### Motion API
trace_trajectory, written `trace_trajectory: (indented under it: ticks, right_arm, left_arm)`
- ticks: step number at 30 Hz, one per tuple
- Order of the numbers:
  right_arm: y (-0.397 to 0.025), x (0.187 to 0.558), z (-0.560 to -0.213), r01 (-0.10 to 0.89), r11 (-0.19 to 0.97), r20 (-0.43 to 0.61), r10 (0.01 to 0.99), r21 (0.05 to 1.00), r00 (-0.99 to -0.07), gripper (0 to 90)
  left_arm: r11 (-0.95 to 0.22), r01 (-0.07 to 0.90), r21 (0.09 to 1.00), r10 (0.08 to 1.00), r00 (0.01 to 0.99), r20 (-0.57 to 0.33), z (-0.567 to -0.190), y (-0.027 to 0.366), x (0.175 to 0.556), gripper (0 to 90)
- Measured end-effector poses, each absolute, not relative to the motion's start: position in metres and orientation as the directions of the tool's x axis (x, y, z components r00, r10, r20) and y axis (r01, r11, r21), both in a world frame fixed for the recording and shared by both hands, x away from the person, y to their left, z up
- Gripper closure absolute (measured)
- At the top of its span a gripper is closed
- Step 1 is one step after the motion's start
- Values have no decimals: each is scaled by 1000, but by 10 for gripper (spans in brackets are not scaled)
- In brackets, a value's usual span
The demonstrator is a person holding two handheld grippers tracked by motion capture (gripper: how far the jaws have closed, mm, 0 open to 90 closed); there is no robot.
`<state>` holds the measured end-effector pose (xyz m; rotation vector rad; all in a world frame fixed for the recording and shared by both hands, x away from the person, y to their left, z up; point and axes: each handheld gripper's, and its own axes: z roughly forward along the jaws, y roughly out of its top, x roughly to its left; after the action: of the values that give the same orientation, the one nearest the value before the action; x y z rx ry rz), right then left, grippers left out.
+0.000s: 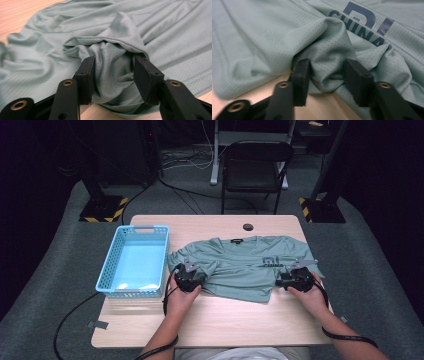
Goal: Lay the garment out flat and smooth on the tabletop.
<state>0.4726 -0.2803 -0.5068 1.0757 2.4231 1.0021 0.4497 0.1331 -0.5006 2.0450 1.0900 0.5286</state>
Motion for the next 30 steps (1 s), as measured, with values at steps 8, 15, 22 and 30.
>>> trace_trajectory:
  ticks: [8,15,22,30]
  right_arm:
    - [-290,473,-490,547,419,98,723,725,-683,861]
    - [-315,460,-445,486,329,104,734,810,-671,866]
    - [-338,447,-406,427,295,77,742,855,-666,867]
    - [-362,426,-369,350,283,15,759,893,-651,867]
  left_arm:
    - [-436,523,733,806,588,59,-509,122,452,552]
    - [-468,528,708,808,581,100,-511,125,457,715]
    - [-436,499,749,797,601,64,-493,124,452,817]
    - [-344,318,883,755,653,60,-423,120,419,816]
